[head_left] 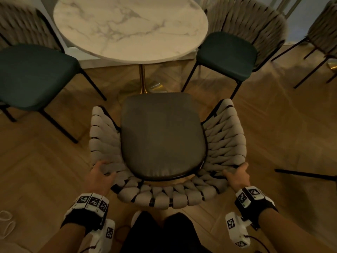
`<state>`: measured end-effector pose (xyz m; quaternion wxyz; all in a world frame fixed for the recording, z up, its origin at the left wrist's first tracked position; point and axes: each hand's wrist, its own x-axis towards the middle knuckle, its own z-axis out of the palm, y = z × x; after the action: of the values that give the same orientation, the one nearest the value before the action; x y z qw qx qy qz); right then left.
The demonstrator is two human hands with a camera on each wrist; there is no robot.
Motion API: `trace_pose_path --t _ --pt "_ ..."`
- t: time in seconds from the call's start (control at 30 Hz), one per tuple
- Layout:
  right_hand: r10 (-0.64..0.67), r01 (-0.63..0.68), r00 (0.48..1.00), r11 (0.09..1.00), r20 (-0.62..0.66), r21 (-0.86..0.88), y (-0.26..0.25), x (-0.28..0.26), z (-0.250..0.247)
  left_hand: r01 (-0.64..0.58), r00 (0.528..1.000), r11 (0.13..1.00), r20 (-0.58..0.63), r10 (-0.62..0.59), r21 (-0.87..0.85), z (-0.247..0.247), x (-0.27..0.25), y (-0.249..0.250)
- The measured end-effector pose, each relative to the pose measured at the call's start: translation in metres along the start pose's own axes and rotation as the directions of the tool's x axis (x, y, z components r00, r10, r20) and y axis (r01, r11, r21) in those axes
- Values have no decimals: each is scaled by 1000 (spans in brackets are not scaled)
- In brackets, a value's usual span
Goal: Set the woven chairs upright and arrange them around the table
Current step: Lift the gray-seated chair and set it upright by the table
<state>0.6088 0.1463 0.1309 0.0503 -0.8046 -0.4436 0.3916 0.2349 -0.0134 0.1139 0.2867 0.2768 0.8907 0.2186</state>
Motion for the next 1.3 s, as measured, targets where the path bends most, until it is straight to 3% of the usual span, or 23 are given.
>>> trace_pose_path --t 0.37,0.53,0.8,1.03,1.3 --pt "-111 113 993 991 27 -70 -98 30 48 20 995 1000 -98 -20 -2 -38 71 -4" --pt "-144 141 989 988 -39 -67 -138 48 62 -29 985 1000 -167 28 -4 -41 117 8" --pt "-137 132 987 989 -85 -69 -189 74 77 -26 985 1000 -173 24 -7 -49 182 31" --pt "-96 88 991 992 -90 -92 -196 77 75 18 977 999 -211 -24 -30 -43 179 41" --pt "-107 96 991 987 -76 -128 -207 85 68 45 990 999 -130 -49 -29 -32 185 39"
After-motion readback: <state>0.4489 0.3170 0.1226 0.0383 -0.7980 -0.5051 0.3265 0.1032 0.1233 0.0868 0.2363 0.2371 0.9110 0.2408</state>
